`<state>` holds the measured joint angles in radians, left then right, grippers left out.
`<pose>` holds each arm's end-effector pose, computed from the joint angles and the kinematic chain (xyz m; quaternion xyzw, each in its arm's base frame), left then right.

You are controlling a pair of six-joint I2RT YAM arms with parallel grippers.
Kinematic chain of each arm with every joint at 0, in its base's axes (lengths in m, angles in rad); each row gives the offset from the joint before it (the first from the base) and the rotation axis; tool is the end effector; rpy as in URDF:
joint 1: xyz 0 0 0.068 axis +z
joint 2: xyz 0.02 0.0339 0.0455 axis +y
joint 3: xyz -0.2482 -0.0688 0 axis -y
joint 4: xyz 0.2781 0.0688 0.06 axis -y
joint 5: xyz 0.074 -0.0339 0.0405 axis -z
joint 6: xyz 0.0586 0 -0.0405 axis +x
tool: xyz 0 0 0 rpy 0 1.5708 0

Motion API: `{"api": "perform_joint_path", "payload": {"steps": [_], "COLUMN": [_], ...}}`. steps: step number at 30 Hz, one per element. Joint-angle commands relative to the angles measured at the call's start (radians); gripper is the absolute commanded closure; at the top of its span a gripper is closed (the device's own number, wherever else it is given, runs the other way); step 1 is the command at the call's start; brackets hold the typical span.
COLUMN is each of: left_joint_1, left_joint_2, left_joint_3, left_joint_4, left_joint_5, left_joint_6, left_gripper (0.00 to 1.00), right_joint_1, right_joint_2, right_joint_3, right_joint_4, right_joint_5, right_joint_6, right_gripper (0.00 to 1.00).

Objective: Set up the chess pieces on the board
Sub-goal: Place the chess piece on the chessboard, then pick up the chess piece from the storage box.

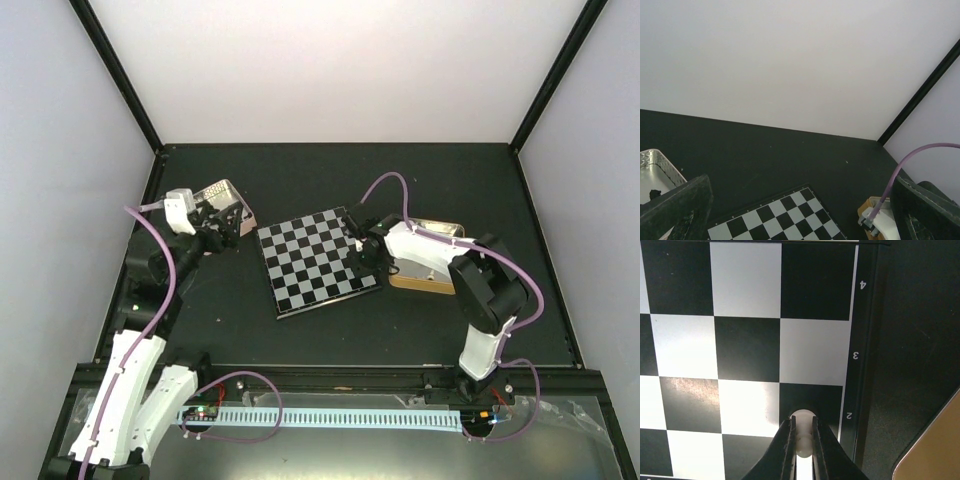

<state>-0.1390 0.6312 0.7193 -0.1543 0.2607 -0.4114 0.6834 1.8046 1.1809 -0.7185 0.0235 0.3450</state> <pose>0.2175 -0.0457 0.3356 -0.0103 0.7293 -0.2754 0.6262 0.2865 0.2315 0.1121 -0.1660 0.9794 0.0459 0.1050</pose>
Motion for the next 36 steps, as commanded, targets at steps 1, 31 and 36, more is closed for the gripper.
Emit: {"api": "perform_joint_path", "payload": {"steps": [1,31,36], "left_joint_1": [-0.002,-0.002,-0.001], "left_joint_2": [0.012,0.069,0.072], "left_joint_3": [0.018,0.029,0.023], "left_joint_4": [-0.005,0.013,0.018], "left_joint_5": [-0.018,0.014,0.018], "left_joint_6": [0.016,0.015,0.013], "left_gripper": [0.01,0.01,0.01], "right_joint_1": [0.004,-0.297,-0.347], "right_joint_2": [0.029,-0.280,-0.194], "right_joint_3": [0.017,-0.151,-0.148], "right_joint_4": [-0.022,0.157,0.191], "right_joint_5": [0.019,0.176,0.179], "right_joint_6": [-0.019,0.159,0.162], "right_gripper": [0.93,0.66,0.67]}}
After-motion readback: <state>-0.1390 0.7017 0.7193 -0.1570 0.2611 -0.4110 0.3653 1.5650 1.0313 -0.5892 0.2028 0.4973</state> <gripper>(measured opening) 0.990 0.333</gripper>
